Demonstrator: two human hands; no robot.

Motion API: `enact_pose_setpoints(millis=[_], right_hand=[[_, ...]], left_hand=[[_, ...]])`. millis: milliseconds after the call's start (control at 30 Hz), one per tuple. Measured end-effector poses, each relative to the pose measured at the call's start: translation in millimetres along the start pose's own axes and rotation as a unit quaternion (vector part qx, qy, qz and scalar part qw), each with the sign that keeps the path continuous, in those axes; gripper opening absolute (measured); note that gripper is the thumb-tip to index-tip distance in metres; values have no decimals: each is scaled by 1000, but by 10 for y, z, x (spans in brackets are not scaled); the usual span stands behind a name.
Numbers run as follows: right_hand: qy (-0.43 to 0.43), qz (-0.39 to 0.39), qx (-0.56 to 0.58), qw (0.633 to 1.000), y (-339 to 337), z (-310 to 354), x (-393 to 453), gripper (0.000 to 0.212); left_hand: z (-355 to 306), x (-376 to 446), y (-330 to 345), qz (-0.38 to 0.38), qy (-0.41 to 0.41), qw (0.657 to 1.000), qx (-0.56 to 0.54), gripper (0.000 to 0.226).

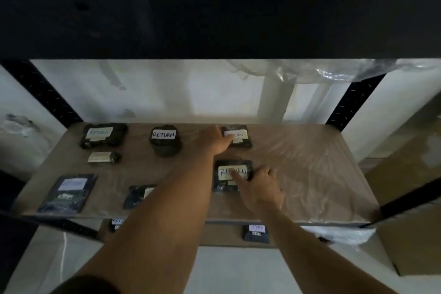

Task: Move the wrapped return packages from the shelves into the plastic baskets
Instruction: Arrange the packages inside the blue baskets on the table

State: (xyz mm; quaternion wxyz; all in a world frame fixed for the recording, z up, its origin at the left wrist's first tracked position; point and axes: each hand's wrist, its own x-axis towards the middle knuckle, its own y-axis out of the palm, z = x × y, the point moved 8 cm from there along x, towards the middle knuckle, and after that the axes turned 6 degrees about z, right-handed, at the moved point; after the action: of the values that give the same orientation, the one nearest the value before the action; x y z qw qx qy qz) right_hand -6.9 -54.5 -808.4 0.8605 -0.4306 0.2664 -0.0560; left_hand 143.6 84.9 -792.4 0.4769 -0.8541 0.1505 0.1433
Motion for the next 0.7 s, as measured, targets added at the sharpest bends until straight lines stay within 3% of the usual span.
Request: enact_pose_setpoints(millis=[133, 267, 500, 700], right_hand=[[-3, -31, -62, 998, 38, 138, 5, 93], [18, 2, 15, 1000, 35, 118, 51, 96], [12, 37, 180, 983, 44, 93, -8, 74], [-17, 110, 296, 949, 82, -104, -328, 40]], left_hand=[[1, 183, 96, -3, -14, 997, 76, 72], [-31, 178, 51, -24, 12, 999, 26, 70], [-109, -24, -89, -24, 57, 995, -75, 46], [-54, -448, -404, -18, 64, 981, -180, 24]])
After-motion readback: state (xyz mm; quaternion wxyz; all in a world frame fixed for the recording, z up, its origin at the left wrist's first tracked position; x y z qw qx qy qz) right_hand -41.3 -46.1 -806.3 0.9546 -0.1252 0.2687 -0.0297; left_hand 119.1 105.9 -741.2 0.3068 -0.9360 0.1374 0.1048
